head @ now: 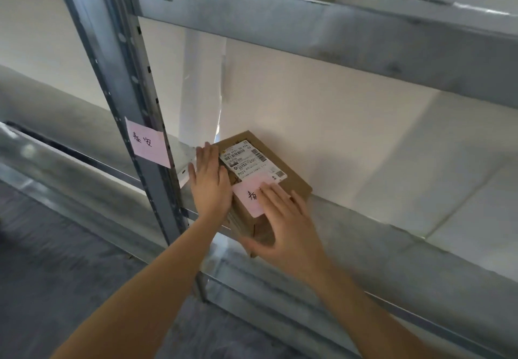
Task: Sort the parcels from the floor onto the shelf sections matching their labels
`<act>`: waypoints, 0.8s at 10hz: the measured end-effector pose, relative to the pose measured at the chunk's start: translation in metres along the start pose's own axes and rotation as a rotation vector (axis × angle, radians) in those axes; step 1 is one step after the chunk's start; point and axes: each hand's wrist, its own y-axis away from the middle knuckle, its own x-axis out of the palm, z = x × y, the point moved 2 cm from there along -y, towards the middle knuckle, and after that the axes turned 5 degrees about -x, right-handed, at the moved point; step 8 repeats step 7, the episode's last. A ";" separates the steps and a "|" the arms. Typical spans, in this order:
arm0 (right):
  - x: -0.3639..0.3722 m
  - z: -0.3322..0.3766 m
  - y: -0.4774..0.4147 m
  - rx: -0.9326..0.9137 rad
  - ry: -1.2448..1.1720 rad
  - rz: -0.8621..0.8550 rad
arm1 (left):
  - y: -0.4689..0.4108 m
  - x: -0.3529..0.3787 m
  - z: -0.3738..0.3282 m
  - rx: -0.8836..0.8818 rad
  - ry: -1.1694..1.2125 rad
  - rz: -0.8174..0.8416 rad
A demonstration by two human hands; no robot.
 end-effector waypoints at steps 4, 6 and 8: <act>0.005 -0.041 -0.015 0.071 -0.003 -0.075 | 0.003 -0.050 0.027 0.340 -0.546 0.255; -0.001 -0.053 -0.018 0.169 -0.046 -0.079 | 0.014 -0.041 0.023 0.298 -0.549 0.296; -0.004 -0.044 -0.013 0.226 -0.051 -0.118 | 0.015 -0.047 0.018 0.289 -0.622 0.295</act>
